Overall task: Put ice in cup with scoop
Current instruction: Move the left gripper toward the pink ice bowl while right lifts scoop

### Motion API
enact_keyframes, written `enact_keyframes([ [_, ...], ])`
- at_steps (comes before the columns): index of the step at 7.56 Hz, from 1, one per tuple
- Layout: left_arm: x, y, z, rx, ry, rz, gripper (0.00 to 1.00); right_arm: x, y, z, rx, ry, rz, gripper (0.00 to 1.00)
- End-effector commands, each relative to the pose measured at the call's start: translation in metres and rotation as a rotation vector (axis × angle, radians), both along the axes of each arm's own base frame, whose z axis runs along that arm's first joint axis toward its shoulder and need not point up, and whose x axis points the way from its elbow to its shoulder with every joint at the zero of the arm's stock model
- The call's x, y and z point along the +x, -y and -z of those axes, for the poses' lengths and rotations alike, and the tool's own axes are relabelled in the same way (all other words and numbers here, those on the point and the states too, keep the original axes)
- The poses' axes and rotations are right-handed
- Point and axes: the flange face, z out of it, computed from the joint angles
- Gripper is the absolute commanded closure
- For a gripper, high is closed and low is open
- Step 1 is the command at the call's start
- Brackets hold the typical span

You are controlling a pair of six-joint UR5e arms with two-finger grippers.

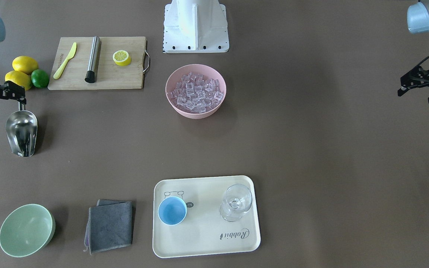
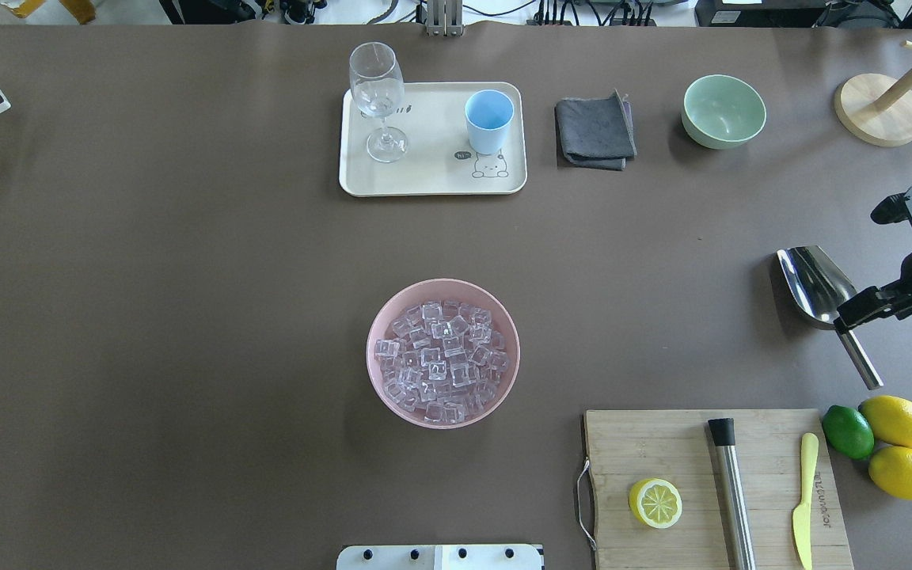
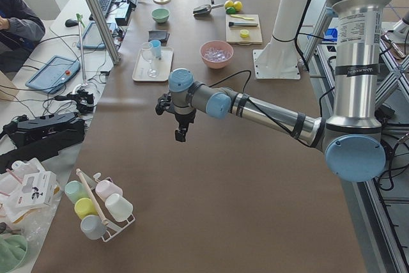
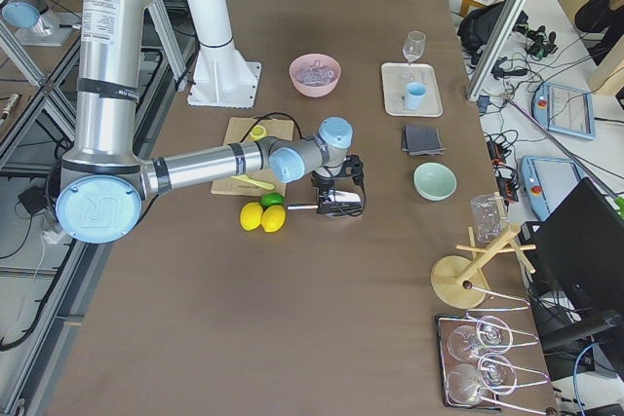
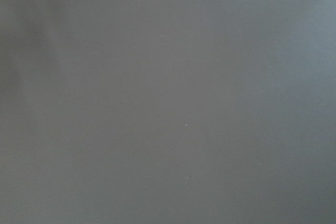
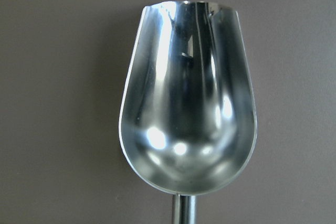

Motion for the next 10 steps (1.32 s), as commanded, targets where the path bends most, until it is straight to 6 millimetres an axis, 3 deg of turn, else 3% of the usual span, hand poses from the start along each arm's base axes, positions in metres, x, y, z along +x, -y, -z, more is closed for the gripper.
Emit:
enact_keyframes([
  [1,0.058,-0.012,0.059,0.148,-0.064,-0.126,0.02,-0.014,-0.026,-0.014,-0.029,-0.017,0.057,0.00],
  [4,0.123,-0.029,0.132,0.285,-0.135,-0.254,0.02,-0.020,-0.033,-0.030,-0.057,-0.037,0.078,0.00],
  [5,0.133,-0.031,0.137,0.301,-0.148,-0.270,0.02,-0.022,-0.032,-0.038,-0.069,-0.045,0.079,0.00],
  [7,0.153,-0.039,0.167,0.399,-0.217,-0.310,0.02,-0.025,-0.032,-0.048,-0.089,-0.055,0.084,0.01],
  [8,0.165,-0.047,0.174,0.485,-0.268,-0.335,0.02,-0.025,-0.032,-0.048,-0.090,-0.055,0.083,0.12],
  [9,0.179,-0.051,0.187,0.525,-0.294,-0.359,0.02,-0.029,-0.028,-0.044,-0.091,-0.046,0.082,0.32],
  [10,0.202,-0.048,0.196,0.538,-0.310,-0.387,0.02,-0.032,-0.026,-0.040,-0.106,-0.042,0.068,0.36],
])
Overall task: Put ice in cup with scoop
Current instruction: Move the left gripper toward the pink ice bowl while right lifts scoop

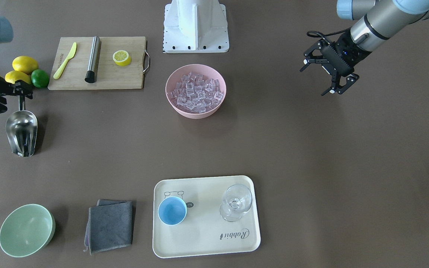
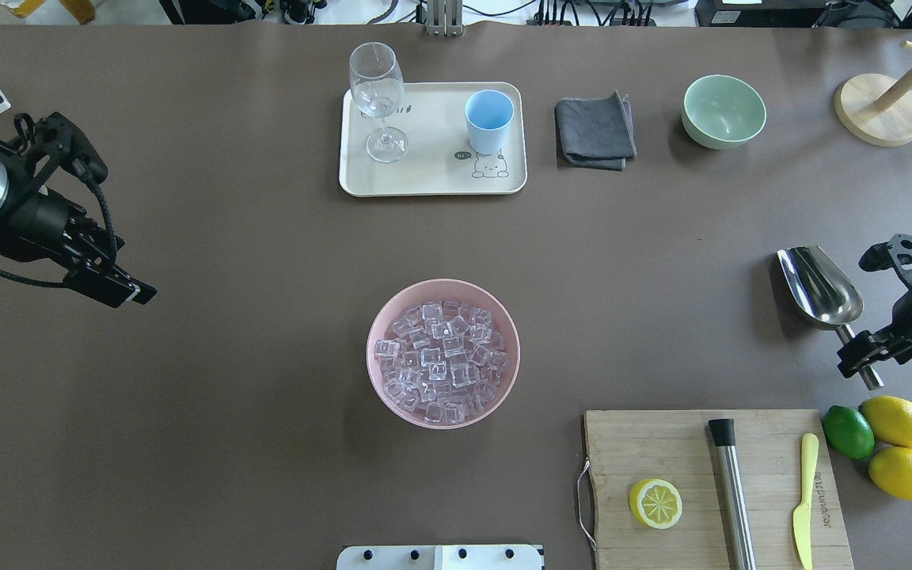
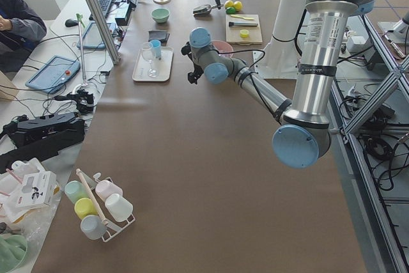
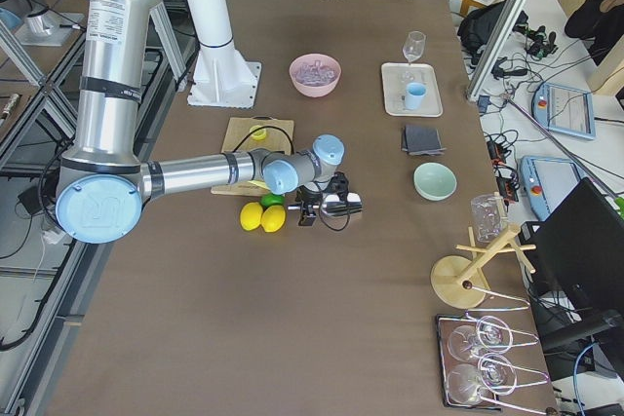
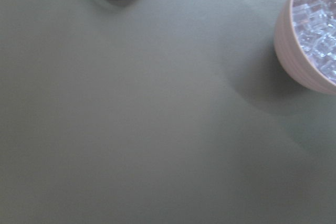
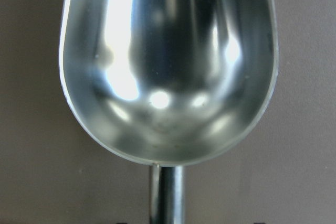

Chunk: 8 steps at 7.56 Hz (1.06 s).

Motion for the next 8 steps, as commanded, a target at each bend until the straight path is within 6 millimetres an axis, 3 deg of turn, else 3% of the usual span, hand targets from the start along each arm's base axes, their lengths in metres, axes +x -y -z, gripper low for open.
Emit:
enact_keyframes([
  [1,0.052,-0.001,0.036,0.077,-0.062,-0.074,0.02,-0.011,0.009,0.010,-0.021,0.010,-0.026,0.36],
  [2,0.072,-0.010,0.051,0.133,-0.083,-0.081,0.02,-0.014,0.010,0.011,-0.033,0.014,-0.031,0.36],
  [3,0.091,-0.017,0.065,0.201,-0.097,-0.053,0.02,-0.015,0.009,0.010,-0.033,0.020,-0.023,0.56],
  [4,0.115,-0.029,0.076,0.244,-0.091,-0.035,0.02,-0.012,0.003,0.007,-0.048,0.030,-0.013,1.00],
  [6,0.131,-0.028,0.077,0.267,-0.092,-0.033,0.02,-0.007,-0.005,0.004,-0.070,0.054,0.003,1.00],
  [8,0.144,-0.030,0.064,0.328,-0.168,-0.044,0.02,-0.001,-0.012,0.034,-0.036,0.082,0.011,1.00],
])
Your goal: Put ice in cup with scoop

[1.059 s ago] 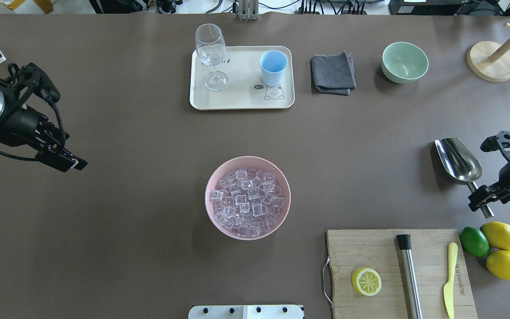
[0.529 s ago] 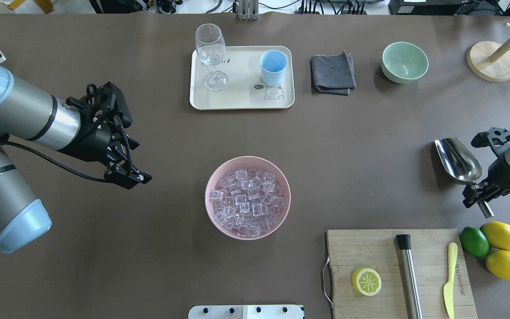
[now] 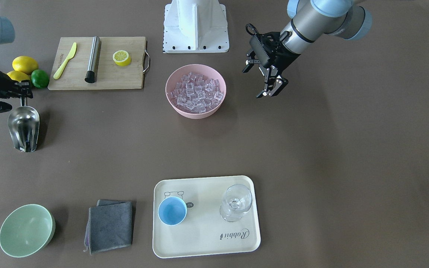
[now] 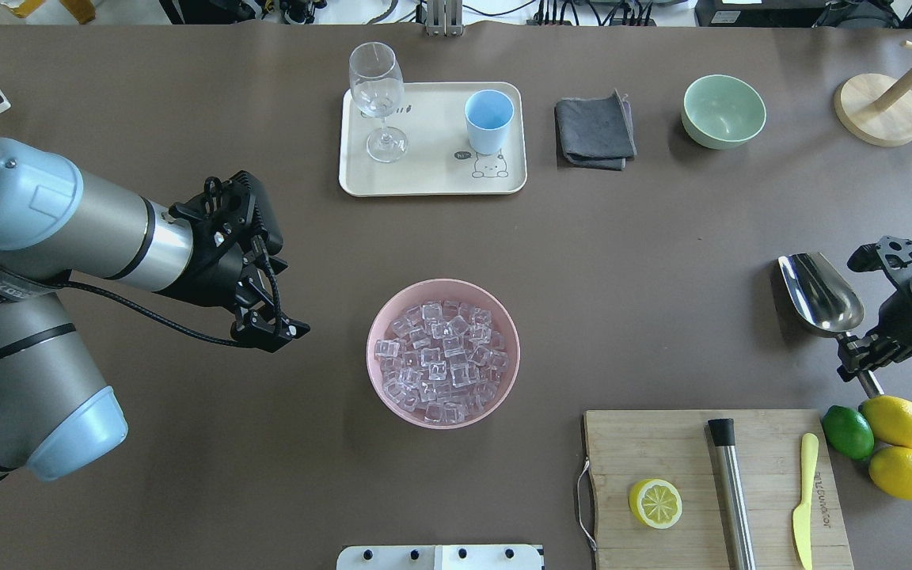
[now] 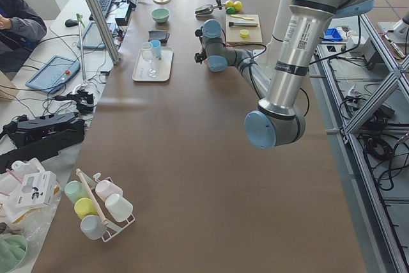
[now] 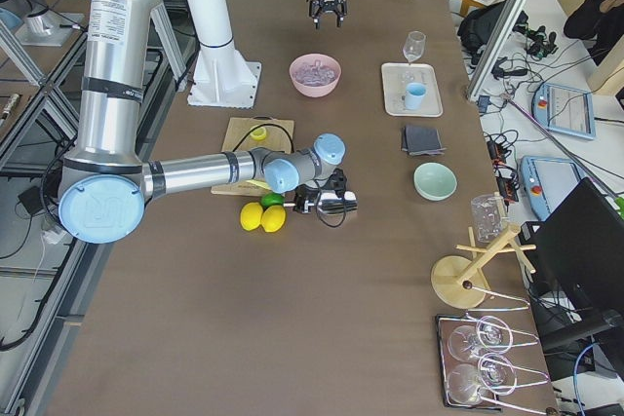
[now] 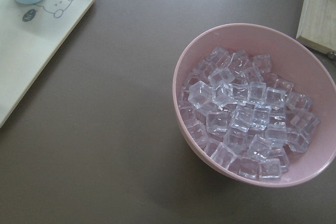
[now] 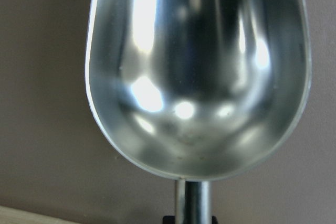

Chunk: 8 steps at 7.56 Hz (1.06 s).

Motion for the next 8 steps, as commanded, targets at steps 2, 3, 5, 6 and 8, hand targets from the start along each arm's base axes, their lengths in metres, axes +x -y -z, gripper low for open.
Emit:
enact_keyframes([
  [2,0.017,-0.009,-0.029,0.116,-0.098,-0.038,0.02,0.033,-0.002,0.067,0.038,0.024,-0.034,1.00],
  [3,0.024,-0.007,-0.041,0.183,-0.102,-0.057,0.02,0.054,0.004,0.097,0.091,0.044,-0.053,1.00],
  [5,0.044,-0.015,-0.055,0.225,-0.147,-0.088,0.02,0.052,0.024,0.161,0.223,0.113,-0.067,1.00],
  [6,0.053,-0.015,-0.066,0.247,-0.178,-0.096,0.02,0.051,0.027,0.190,0.281,0.144,-0.067,1.00],
  [8,0.070,-0.013,-0.083,0.274,-0.216,-0.095,0.02,0.045,0.026,0.216,0.457,0.148,0.048,1.00],
])
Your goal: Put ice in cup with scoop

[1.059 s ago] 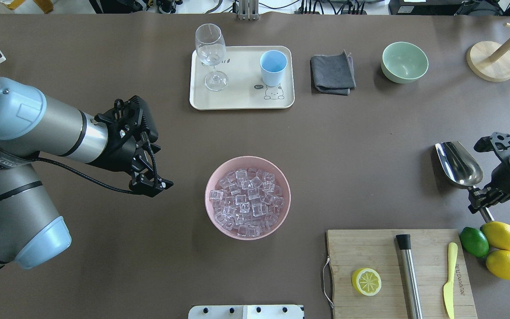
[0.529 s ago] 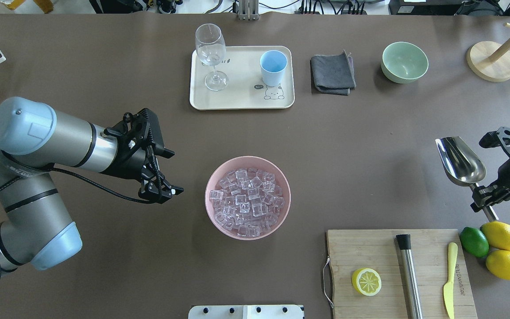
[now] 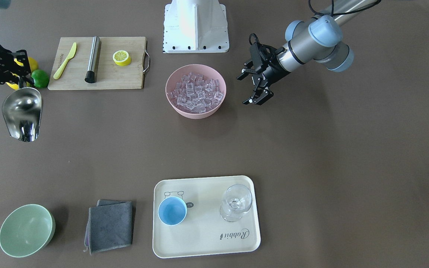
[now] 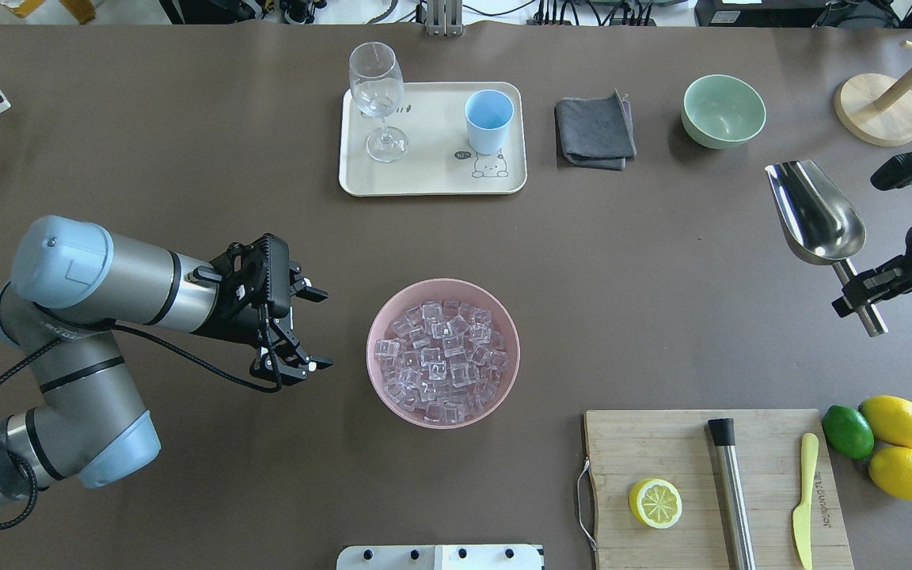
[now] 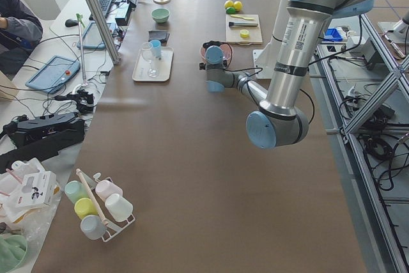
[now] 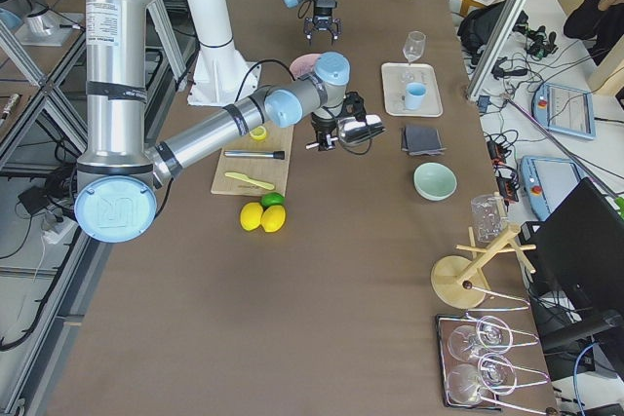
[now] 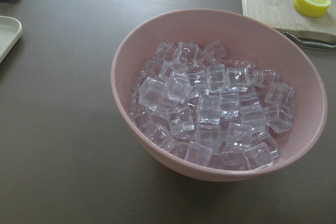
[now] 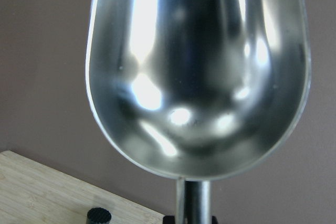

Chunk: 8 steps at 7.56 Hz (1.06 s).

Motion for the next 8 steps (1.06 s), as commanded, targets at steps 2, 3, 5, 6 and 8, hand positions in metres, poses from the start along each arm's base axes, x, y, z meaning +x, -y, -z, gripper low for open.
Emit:
enact_keyframes([
  [2,0.039,0.011,-0.026,0.055,-0.078,0.034,0.02,-0.031,-0.020,0.098,0.357,-0.185,0.283,1.00],
  [3,0.052,0.007,-0.025,0.069,-0.100,0.039,0.02,-0.043,-0.025,0.119,0.474,-0.263,0.402,1.00],
  [5,0.065,0.000,-0.040,0.098,-0.155,0.031,0.02,-0.085,-0.025,0.145,0.617,-0.347,0.611,1.00],
  [6,0.069,-0.007,-0.047,0.111,-0.176,0.019,0.02,-0.102,-0.013,0.158,0.623,-0.359,0.671,1.00],
  [8,0.076,-0.018,-0.051,0.228,-0.183,-0.006,0.02,-0.123,-0.016,0.186,0.623,-0.392,0.814,1.00],
])
